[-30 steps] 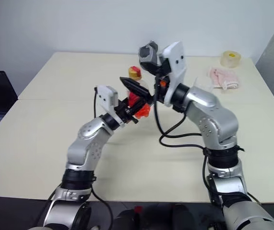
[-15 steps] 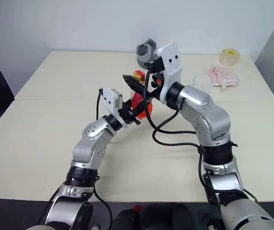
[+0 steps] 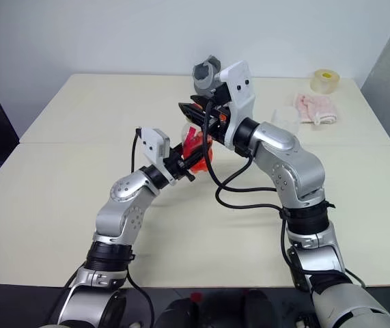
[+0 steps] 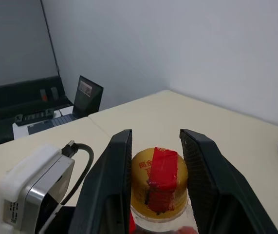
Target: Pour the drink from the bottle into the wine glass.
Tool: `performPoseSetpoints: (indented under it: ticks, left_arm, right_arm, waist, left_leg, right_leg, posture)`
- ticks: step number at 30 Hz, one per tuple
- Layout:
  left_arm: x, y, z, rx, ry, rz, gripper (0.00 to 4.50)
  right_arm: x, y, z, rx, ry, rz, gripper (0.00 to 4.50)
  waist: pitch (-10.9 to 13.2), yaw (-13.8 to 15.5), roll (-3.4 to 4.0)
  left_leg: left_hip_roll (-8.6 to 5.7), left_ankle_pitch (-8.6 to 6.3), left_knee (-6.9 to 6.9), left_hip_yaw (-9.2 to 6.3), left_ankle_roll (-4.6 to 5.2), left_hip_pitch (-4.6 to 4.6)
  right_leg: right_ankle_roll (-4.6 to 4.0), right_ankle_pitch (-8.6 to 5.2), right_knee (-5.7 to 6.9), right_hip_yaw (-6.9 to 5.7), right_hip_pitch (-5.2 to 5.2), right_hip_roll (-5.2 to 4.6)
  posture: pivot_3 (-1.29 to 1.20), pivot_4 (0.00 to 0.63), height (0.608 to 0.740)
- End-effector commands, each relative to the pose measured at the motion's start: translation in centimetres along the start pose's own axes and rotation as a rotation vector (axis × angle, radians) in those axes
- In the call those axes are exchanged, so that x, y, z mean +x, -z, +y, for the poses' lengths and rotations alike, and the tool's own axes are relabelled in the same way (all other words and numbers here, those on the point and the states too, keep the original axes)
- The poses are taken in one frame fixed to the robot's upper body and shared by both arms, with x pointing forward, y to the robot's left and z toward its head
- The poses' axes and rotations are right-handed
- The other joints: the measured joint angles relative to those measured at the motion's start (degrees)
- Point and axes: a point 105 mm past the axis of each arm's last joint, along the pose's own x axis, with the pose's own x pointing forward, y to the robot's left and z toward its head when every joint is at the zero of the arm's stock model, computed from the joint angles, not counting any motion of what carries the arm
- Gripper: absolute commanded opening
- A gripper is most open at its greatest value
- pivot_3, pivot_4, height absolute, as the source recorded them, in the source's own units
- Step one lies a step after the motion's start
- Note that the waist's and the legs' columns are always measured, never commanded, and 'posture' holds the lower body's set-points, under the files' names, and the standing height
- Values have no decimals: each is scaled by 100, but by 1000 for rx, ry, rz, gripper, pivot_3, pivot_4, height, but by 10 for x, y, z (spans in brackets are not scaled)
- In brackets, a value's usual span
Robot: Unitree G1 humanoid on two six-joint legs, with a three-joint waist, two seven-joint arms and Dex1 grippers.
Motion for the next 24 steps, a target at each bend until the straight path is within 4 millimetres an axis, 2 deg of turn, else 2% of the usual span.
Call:
performPoseSetpoints:
  ticks: [1,3,8,12,15,19,24]
  left_arm:
    - [-4,-31,-15,38,83,-90,1293]
    - [-8,-36,-21,36,119,-93,1293]
    - [-22,-42,-47,26,248,-72,1261]
    - [-29,-47,-63,8,311,-76,1258]
    - [-34,-59,-75,-1,366,-97,1241]
    - [-40,-66,-84,-20,410,-93,1237]
    - [-41,-68,-80,-26,368,-89,1237]
  right_arm:
    - [0,-16,7,-29,-83,-48,1199]
    - [-1,-21,16,-15,-167,-68,1199]
    - [-11,-32,49,-28,-511,-117,1199]
    - [-19,-32,65,-60,-704,-122,1199]
    - [-24,-28,74,-75,-842,-114,1199]
    - [-24,-25,76,-111,-915,-109,1199]
    - [-16,-26,71,-96,-884,-108,1199]
  waist:
    - [0,-2,0]
    - [0,-3,0]
    - [0,-5,0]
    - [0,-3,0]
    - [0,-3,0]
    - [0,-3,0]
    - [0,-2,0]
  left_leg:
    - [1,0,0,0,0,0]
    - [1,0,0,0,0,1]
    - [1,-1,-1,2,2,1]
    - [1,-6,0,0,11,5]
    - [2,-6,2,0,12,6]
    - [4,-6,1,0,11,7]
    - [6,-4,2,-1,8,9]
  right_leg:
    - [0,0,0,0,0,0]
    - [0,0,1,0,0,0]
    - [0,0,-1,1,0,1]
    - [0,0,-2,0,5,1]
    - [0,0,0,0,5,2]
    - [0,0,0,0,5,2]
    - [-1,0,3,1,5,2]
  posture:
    - [0,150,740]
    - [0,150,740]
    - [0,150,740]
    - [0,150,740]
    - [0,150,740]
    - [0,150,740]
    - [0,150,740]
